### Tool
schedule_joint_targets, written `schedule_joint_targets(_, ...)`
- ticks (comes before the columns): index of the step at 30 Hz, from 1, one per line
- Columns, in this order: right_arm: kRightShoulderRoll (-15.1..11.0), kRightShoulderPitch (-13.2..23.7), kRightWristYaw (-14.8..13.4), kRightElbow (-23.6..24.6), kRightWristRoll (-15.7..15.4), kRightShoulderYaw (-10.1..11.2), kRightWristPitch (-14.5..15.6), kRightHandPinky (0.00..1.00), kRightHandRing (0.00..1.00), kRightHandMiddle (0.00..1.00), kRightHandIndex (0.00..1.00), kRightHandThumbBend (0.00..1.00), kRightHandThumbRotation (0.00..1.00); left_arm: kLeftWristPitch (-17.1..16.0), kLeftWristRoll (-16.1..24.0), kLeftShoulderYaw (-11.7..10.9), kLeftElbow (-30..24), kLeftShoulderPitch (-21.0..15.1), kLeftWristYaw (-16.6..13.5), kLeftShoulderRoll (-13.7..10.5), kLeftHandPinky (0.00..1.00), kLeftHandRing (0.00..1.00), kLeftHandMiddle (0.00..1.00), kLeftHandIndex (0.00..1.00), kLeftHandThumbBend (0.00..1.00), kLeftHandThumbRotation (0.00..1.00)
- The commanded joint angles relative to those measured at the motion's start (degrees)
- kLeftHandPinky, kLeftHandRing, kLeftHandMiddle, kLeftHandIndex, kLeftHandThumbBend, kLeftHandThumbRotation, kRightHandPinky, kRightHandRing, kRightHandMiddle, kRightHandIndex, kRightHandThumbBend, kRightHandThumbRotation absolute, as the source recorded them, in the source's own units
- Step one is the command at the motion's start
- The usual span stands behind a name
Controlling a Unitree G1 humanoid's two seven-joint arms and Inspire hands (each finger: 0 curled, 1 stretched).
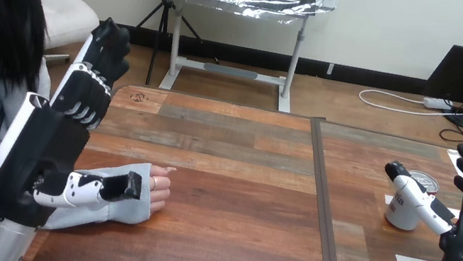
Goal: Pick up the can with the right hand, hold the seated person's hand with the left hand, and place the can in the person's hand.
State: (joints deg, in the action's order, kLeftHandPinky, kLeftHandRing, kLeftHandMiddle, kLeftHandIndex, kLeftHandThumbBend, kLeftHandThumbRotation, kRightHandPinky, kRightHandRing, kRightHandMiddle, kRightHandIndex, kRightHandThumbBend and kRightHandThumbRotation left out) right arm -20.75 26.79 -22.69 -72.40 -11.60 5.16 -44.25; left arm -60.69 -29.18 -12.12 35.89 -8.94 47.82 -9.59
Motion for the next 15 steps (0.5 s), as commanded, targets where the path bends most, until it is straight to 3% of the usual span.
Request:
schedule_joint_targets(1,-1.92,2.52,-0.55,0.17,0.14,0.43,0.69,0.91,0.94,0.94,1.0,1.0,0.53,-0.56,-0.26,-0.05,-0.4,-1.8,-0.16,0.27,1.0,1.0,1.0,1.0,1.0,0.39)
schedule_joint_targets(15,-2.51,2.83,-0.29,-0.25,0.24,0.56,2.39,0.89,0.93,0.93,0.99,1.0,0.51,-1.24,0.05,-0.28,-0.64,-2.09,-0.43,0.49,1.0,1.0,1.0,1.0,1.0,0.39)
